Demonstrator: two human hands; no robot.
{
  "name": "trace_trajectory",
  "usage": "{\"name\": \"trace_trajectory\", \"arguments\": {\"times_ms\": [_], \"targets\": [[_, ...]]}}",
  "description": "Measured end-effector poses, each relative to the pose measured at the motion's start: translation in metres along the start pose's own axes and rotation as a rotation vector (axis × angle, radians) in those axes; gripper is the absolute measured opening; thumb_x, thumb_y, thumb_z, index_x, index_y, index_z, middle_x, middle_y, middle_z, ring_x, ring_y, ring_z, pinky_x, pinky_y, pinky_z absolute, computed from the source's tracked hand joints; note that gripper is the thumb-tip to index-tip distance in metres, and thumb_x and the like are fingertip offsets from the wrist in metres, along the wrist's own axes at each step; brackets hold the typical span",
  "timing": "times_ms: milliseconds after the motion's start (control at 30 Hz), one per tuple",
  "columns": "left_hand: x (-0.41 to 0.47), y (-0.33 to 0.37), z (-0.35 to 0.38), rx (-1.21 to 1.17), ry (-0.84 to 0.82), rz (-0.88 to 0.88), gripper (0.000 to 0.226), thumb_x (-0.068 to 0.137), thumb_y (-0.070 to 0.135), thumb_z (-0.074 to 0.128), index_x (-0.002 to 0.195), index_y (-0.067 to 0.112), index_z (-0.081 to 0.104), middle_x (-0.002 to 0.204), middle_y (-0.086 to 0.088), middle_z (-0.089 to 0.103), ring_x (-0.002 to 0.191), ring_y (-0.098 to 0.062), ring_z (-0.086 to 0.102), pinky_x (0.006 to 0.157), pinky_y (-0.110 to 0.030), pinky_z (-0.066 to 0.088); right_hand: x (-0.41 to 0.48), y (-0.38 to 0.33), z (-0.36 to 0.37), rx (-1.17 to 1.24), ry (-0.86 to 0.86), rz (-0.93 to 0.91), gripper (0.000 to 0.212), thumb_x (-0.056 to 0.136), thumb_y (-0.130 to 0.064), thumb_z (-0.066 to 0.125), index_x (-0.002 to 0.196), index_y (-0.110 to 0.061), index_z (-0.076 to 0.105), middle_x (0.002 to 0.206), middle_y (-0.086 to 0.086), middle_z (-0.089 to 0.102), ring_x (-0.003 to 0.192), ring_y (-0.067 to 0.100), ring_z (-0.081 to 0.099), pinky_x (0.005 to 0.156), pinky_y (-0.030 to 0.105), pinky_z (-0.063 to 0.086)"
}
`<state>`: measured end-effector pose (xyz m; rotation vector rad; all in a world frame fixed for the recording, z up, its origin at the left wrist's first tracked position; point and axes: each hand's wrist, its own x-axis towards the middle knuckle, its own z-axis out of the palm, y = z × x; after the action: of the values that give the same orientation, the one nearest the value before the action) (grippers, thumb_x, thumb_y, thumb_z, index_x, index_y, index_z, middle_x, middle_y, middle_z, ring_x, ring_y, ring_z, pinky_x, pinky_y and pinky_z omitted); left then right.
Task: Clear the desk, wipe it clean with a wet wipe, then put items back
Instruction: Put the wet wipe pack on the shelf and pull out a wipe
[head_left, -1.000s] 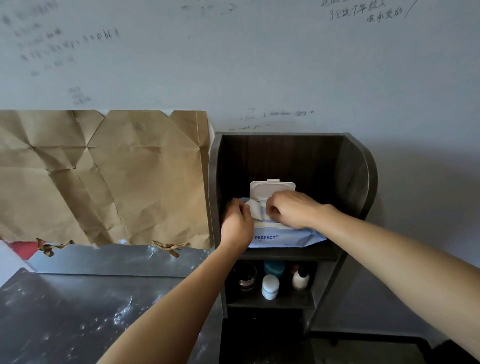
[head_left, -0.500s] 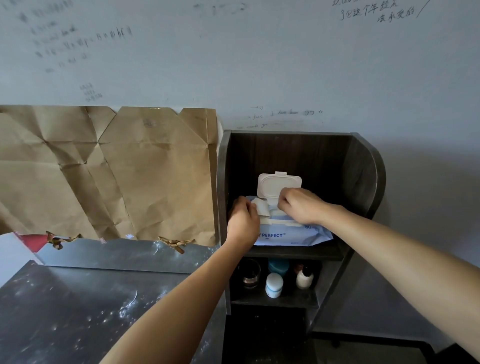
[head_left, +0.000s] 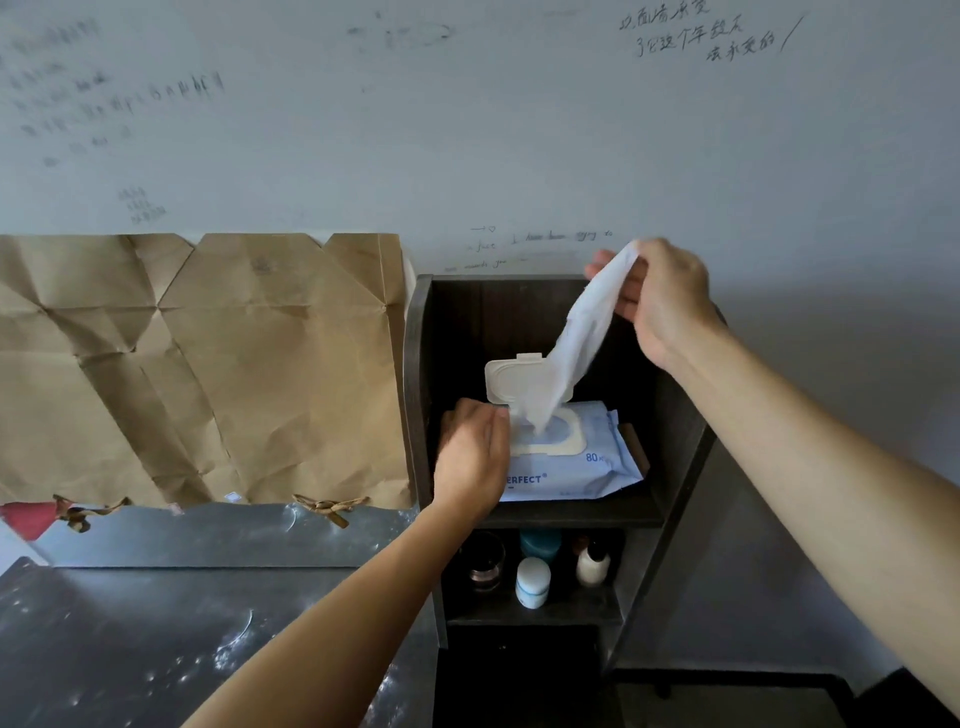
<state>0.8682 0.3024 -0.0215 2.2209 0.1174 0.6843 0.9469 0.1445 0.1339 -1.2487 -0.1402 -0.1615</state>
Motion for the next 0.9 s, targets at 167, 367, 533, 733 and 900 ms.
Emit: {"name": "trace_trajectory", "arguments": {"times_ms": [167, 367, 533, 733, 900], "targets": [[0.001, -0.012, 0.009, 0.425, -0.280, 0.420, 0.048, 0.089, 0.040, 0.029, 0.114, 0.022, 0.066, 0.115, 0.000, 0.060, 0.115, -0.026, 0.048, 0.096, -0.040, 0.035, 0.016, -0.014, -0.009, -0.258, 0.250, -0.336, 0.020, 0.086, -0.012, 0.037, 0.068, -0.017, 0.042, 0.053, 0.000, 0.049, 0.042, 0.018, 0.046, 0.052, 0.034, 0.046], [0.020, 0.002, 0.000, 0.425, -0.454, 0.350, 0.047, 0.089, 0.041, 0.030, 0.121, 0.030, 0.062, 0.119, 0.001, 0.051, 0.116, -0.023, 0.040, 0.097, -0.038, 0.028, -0.003, 0.023, -0.024, -0.896, 0.013, -0.538, 0.014, 0.094, -0.024, 0.045, 0.089, -0.015, 0.055, 0.075, 0.001, 0.061, 0.069, 0.025, 0.059, 0.064, 0.035, 0.047], [0.037, 0.014, -0.005, 0.275, -0.056, 0.264, 0.044, 0.087, 0.018, 0.051, 0.131, 0.013, 0.052, 0.135, -0.009, 0.042, 0.123, -0.028, 0.040, 0.102, -0.040, 0.038, -0.033, 0.060, -0.038, -1.394, -0.324, -0.250, 0.017, 0.094, -0.027, 0.050, 0.107, -0.020, 0.059, 0.097, 0.004, 0.065, 0.087, 0.026, 0.063, 0.071, 0.034, 0.051], [0.032, 0.019, -0.009, 0.204, -0.187, 0.156, 0.050, 0.087, 0.009, 0.051, 0.137, 0.013, 0.046, 0.124, -0.008, 0.050, 0.115, -0.026, 0.049, 0.097, -0.037, 0.044, -0.055, 0.104, -0.063, -1.375, -0.391, 0.046, 0.033, 0.094, -0.031, 0.048, 0.119, -0.012, 0.056, 0.113, 0.012, 0.063, 0.098, 0.030, 0.060, 0.082, 0.045, 0.052], [-0.006, -0.009, -0.004, 0.370, -0.251, 0.374, 0.041, 0.080, 0.015, 0.040, 0.110, 0.008, 0.067, 0.106, -0.011, 0.057, 0.094, -0.031, 0.057, 0.074, -0.043, 0.054, -0.057, 0.114, -0.071, -1.202, -0.340, 0.027, 0.032, 0.097, -0.024, 0.044, 0.127, -0.017, 0.054, 0.118, 0.009, 0.062, 0.102, 0.025, 0.061, 0.082, 0.037, 0.052]]}}
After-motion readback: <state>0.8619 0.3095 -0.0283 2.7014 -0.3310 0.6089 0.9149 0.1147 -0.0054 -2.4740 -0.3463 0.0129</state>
